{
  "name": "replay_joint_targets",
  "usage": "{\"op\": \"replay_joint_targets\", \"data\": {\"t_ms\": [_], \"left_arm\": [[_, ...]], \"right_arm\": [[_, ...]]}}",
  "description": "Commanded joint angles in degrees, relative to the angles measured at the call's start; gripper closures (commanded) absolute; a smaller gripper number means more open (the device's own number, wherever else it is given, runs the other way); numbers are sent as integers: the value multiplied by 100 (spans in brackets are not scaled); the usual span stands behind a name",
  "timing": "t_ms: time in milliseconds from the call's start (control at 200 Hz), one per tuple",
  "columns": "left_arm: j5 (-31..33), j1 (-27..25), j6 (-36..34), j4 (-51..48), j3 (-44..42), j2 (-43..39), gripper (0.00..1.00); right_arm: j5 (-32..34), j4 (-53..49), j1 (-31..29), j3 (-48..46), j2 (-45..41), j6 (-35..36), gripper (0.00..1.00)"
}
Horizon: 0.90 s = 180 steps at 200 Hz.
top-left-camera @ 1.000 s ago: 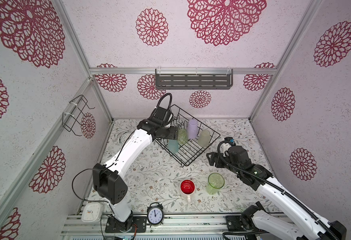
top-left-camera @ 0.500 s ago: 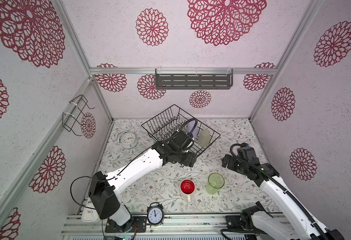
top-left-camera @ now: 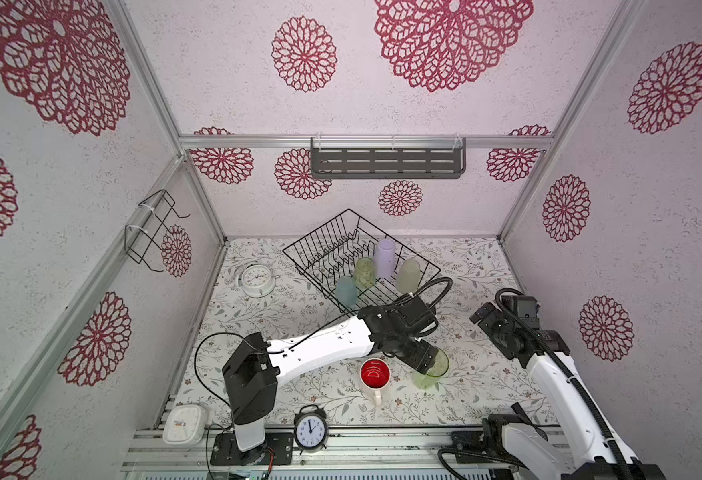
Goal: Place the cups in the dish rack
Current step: 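Grasp the light green cup with the left gripper while the right gripper withdraws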
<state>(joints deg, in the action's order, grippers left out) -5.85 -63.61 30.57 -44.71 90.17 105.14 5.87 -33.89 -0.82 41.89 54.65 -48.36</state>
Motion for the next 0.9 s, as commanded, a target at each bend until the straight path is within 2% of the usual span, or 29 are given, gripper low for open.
{"op": "replay_joint_targets", "data": {"t_ms": [0,200,255,360,475,661,791,896], "left_arm": [[551,-45,114,-354,298,145,19],[317,-146,421,-13,317,537,21],[383,-179,484,-32,357,661,26],[667,-215,560,-198,479,909,43],[958,-227,586,-258,470,897,57],[912,-222,512,-161,434,687,100],[793,-205,433,207,197,175,100],[766,-116,366,510,-118,-328,100]], "right_arm": [[-430,220,98,-176,-141,-289,1],[-725,558,161,-439,-383,-422,1],[-736,575,168,-460,-396,-470,1],[-809,602,161,-479,-369,-515,1],[-1017,694,161,-513,-326,-541,1],[-1338,919,163,-633,-374,-541,4],[-1668,1169,169,-750,-476,-546,6],[-2291,1684,161,-848,-614,-410,8]]}}
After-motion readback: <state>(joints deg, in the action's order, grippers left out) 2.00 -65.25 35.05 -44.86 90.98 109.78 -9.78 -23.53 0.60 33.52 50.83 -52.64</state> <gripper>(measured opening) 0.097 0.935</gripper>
